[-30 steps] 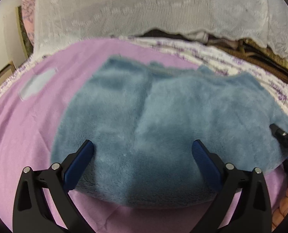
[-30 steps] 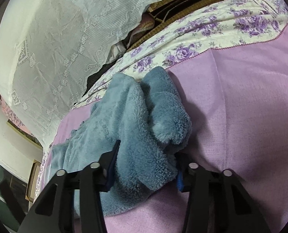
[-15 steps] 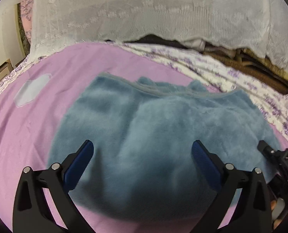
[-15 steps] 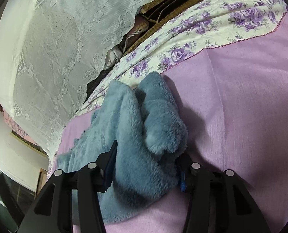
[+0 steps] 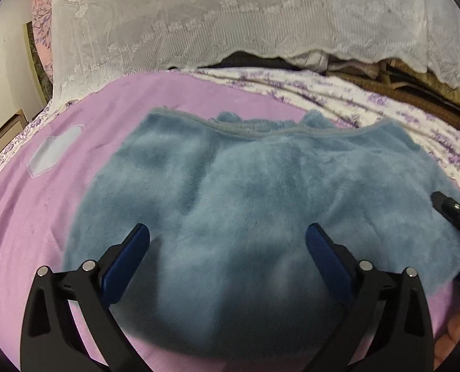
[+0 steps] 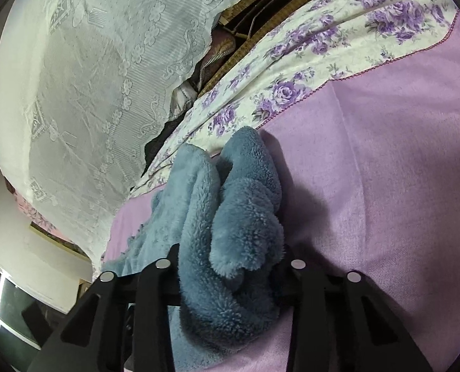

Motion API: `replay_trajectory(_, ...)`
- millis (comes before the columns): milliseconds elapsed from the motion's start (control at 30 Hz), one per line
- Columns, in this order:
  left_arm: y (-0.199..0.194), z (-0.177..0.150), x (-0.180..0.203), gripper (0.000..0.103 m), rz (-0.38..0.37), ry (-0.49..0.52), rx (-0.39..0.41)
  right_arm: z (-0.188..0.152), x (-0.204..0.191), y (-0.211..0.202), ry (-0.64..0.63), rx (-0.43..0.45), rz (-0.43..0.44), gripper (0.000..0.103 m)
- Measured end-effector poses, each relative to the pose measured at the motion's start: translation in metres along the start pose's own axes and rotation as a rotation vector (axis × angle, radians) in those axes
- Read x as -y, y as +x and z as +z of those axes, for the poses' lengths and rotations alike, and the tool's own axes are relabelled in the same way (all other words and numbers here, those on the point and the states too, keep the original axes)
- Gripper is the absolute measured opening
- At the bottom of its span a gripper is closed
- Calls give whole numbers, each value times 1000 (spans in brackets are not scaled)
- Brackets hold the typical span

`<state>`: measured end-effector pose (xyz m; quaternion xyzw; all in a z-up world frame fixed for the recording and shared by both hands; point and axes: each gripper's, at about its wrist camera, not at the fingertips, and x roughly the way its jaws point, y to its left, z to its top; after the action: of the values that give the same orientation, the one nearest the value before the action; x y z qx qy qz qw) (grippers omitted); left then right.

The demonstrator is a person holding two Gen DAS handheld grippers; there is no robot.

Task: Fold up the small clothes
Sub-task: 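Grasp one side of the folded jacket with the right gripper and lift it, then fold the held side over the jacket with the right gripper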

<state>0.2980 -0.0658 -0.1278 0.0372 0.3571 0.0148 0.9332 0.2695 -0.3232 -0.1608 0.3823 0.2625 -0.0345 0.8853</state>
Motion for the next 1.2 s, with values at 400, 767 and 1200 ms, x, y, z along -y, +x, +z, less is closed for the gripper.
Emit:
replay_trajectory(400,-44,11,-100,98,240,154,99,1,0,3,-11,-11,-14,37)
replay_trajectory(767,-28,13,-175,98,53,-144,31,-13,-67,-35,-209,132,-66,32)
replay_trajectory(1200,-52,18,-201,98,55,-231,38,-18,-129,-39,-292,166,-148,30)
